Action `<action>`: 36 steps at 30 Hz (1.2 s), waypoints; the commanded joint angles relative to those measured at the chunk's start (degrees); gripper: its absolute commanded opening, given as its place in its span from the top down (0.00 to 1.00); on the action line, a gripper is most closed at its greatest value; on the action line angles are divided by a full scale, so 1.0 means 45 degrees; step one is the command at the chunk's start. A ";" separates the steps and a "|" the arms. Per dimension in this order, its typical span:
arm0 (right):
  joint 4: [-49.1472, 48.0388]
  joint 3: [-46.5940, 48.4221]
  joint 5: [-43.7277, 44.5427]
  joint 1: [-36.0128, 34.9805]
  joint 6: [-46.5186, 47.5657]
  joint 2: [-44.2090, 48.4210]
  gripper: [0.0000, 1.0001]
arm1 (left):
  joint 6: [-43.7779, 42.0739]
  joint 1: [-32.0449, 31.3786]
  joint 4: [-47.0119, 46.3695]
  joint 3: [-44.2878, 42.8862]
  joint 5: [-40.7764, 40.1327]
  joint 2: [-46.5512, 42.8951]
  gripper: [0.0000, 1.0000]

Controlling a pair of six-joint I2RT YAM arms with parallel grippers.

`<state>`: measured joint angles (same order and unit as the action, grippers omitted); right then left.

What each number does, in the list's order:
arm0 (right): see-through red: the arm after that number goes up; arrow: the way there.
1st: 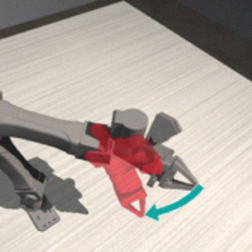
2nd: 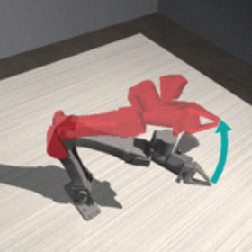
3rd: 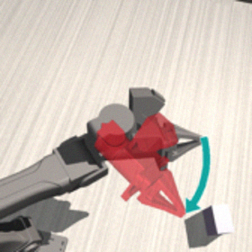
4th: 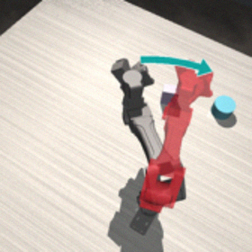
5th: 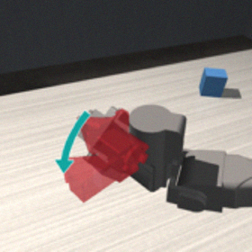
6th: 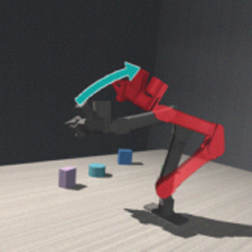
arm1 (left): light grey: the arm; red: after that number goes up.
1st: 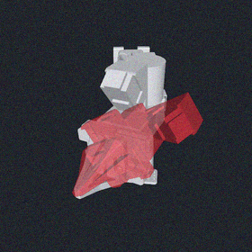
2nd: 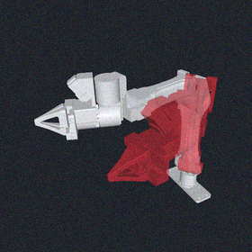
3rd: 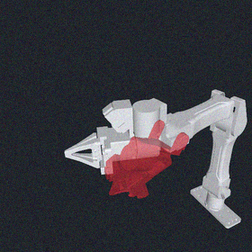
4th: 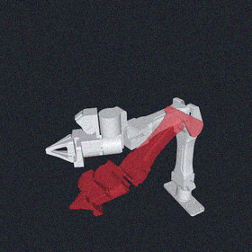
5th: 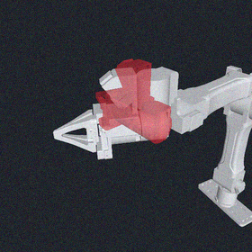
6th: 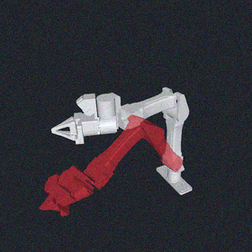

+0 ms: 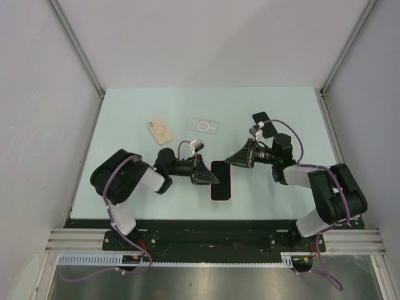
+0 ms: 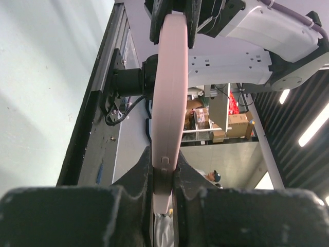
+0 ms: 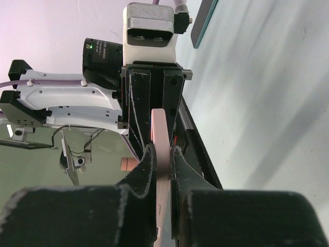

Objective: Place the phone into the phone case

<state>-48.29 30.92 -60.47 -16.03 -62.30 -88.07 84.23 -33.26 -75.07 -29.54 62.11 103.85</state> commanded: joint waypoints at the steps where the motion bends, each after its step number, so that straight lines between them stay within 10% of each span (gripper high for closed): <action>1: -0.0403 0.0395 -0.0137 -0.0031 0.0152 0.0547 1.00 | 0.0503 -0.0051 -0.2889 0.0275 -0.0051 0.0221 1.00; 6: 0.4073 0.1175 0.0426 -0.0265 0.3019 0.1385 1.00 | -0.0492 0.0066 -0.1158 0.0315 -0.0422 0.0223 1.00; 10: 0.6394 0.1587 0.1152 -0.0480 0.4840 0.2167 0.66 | -0.2673 -0.0012 0.1754 -0.0172 -0.0598 -0.0498 1.00; 14: 0.6882 0.1587 0.0530 -0.0617 0.5190 0.2131 0.59 | -0.5371 -0.0032 0.6937 -0.0973 -0.1222 -0.1729 1.00; 19: 0.8308 0.1567 0.0878 -0.0676 0.5915 0.2520 0.99 | -0.6666 -0.0129 0.9142 -0.2085 -0.1711 -0.2492 1.00; 23: 0.7980 0.1567 0.1035 -0.0676 0.5234 0.3067 1.00 | -0.7522 -0.0266 1.1241 -0.2867 -0.2159 -0.2960 1.00; 28: 0.9399 0.1567 0.2515 -0.0539 0.5054 0.4491 0.64 | -0.8364 -0.0383 1.2812 -0.3337 -0.2882 -0.3507 1.00; 36: 1.2956 0.1470 0.4374 -0.0246 0.5739 0.7011 0.54 | -0.9768 -0.0383 1.5995 -0.4410 -0.4288 -0.4446 1.00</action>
<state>1.58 36.42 -43.75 -17.26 -37.76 -60.77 45.87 -35.51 -11.55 -44.84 48.86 86.72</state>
